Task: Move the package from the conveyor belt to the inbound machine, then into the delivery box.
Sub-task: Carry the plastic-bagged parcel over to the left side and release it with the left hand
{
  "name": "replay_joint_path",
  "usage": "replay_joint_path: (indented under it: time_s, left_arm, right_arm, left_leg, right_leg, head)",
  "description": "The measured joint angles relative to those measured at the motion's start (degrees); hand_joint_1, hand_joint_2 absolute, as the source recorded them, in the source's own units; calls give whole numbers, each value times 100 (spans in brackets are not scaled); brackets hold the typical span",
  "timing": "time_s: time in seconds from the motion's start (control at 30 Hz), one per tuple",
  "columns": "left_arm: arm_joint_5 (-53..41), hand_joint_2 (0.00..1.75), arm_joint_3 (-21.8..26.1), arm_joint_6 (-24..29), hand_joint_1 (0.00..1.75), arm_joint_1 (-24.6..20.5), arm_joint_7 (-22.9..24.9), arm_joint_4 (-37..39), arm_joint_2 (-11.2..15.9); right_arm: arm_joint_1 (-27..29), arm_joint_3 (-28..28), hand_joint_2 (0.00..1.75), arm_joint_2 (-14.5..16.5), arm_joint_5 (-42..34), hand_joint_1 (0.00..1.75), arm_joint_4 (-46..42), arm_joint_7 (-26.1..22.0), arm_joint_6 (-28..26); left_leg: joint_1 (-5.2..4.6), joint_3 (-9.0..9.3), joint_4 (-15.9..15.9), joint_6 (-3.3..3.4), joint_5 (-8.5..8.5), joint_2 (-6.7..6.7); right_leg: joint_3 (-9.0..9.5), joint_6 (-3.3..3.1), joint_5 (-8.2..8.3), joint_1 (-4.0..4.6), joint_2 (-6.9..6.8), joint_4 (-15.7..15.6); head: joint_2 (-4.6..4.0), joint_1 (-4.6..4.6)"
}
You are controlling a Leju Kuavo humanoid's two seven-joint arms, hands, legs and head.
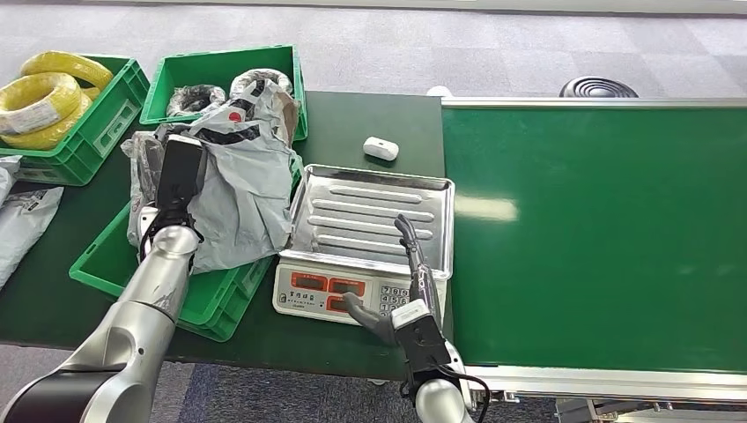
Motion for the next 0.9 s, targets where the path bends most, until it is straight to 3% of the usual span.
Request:
replay_joint_path:
  time_s: [0.27,0.5,0.73,0.9]
  left_arm:
    - [119,175,66,-71,0,-26,-192,438,-13]
    - [191,175,121,-166,0,-10,-382,280,-55]
    - [198,175,27,-202,0,229,-256,-741,-146]
    - [210,175,-196,-382,0,643,-163,-2061,-229]
  right_arm:
    - [-162,57,175,2,-36,0,57,5,4]
    - [-263,78,175,7,-14,0,78,40,-58]
    - [-306,68,175,7,76,0,78,69,-94]
    - [-320,48,175,7,262,0,76,119,-193]
  left_leg:
    - [0,0,0,0,0,0]
    - [0,0,0,0,0,-1]
    - [0,0,0,0,0,0]
    - [0,0,0,0,0,0]
  right_leg:
    - [0,0,0,0,0,0]
    - [0,0,0,0,-1,0]
    - [0,0,0,0,0,-1]
    - [-1,0,0,0,0,-1]
  head:
    - [1,0]
    - [0,0]
    - [1,-1]
    - [1,-1]
